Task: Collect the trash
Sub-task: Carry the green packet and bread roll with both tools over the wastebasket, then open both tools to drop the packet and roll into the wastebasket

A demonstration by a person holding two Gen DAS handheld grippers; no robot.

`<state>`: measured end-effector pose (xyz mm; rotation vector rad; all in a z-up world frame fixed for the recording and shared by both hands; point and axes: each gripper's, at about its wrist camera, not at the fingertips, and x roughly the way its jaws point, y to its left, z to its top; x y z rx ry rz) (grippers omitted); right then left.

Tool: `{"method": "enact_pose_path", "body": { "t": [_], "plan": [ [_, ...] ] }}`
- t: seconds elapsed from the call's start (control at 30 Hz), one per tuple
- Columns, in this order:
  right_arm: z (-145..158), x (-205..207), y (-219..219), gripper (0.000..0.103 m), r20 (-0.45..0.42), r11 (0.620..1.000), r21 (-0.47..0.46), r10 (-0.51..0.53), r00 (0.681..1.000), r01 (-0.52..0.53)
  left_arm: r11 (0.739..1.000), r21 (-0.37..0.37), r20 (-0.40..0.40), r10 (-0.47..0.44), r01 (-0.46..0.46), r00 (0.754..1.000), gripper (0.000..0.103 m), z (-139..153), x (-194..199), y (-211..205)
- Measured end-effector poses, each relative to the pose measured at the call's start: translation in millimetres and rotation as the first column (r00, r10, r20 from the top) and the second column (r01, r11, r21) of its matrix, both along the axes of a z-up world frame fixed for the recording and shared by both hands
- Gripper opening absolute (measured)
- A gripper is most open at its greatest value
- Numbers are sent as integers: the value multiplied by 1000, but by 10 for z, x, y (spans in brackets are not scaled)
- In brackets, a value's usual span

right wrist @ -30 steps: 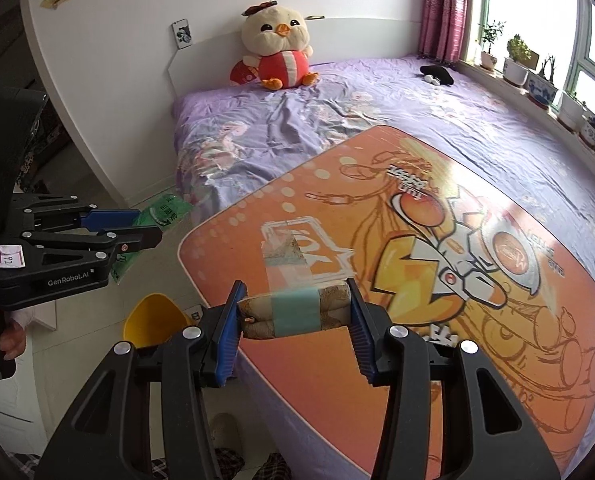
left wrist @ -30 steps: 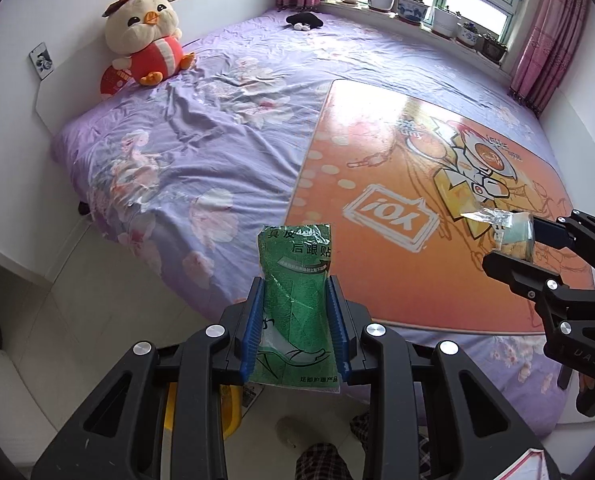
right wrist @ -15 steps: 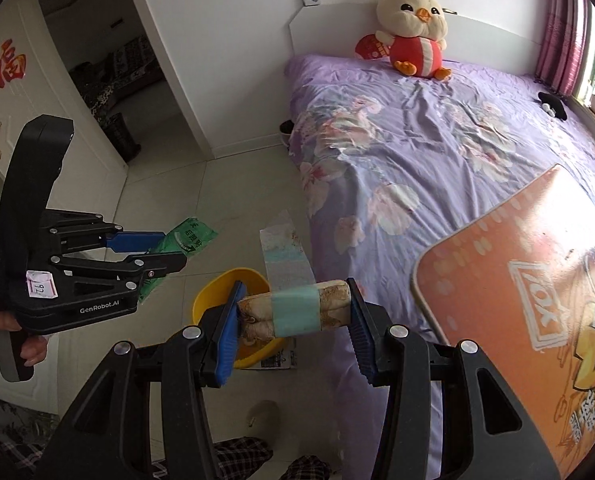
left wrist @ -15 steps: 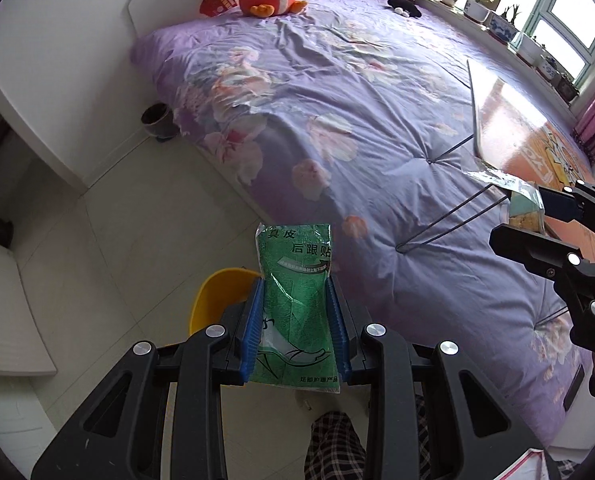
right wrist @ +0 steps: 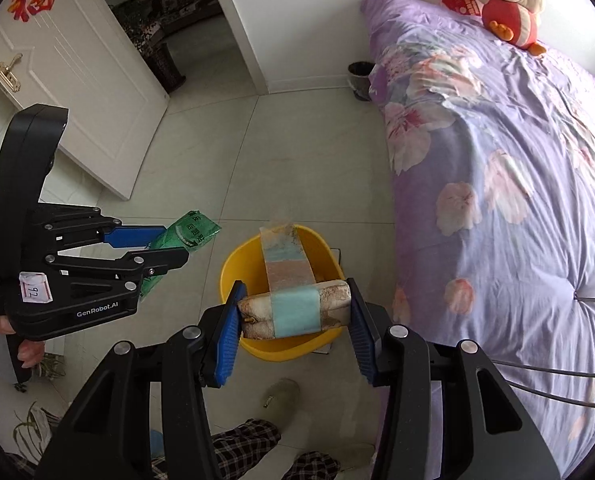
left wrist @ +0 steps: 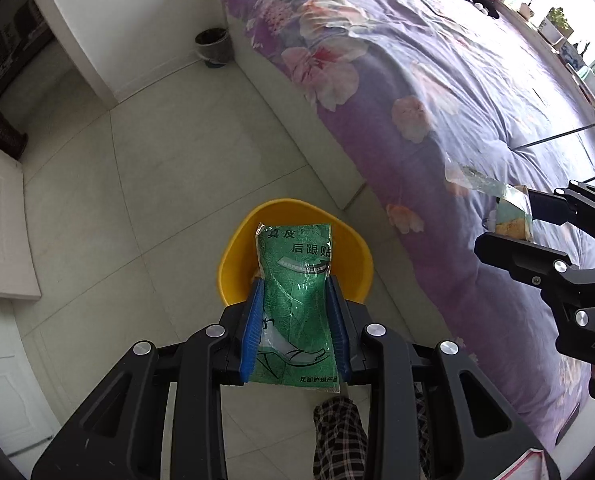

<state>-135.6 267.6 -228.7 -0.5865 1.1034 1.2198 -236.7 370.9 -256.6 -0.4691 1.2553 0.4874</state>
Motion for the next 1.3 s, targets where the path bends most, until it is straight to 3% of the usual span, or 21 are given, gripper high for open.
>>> {"method": "enact_pose_path", "body": {
  "t": [0.23,0.7,0.9,1.0,1.3],
  "plan": [
    [-599,-112,293,50,-25,995,-69,70,997,-72,997,-48,-35,65,-67,997,30,-530,-52,217],
    [-1586,-129,574,50,-67,975,-195,98,993,-110,989,-114,-124,81,-95,989,31,-1443,-32,376],
    [-1773,-126,629,52,-80,970,-218,96,992,-112,987,-124,-150,80,-99,985,32,-1622,-3,399],
    [-1811,-135,638,53,-66,968,-223,104,992,-116,987,-115,-160,90,-109,983,44,-1655,-6,408],
    [-1857,-88,608,58,-69,969,-219,97,993,-110,986,-119,-174,96,-117,980,50,-1742,-16,464]
  ]
}}
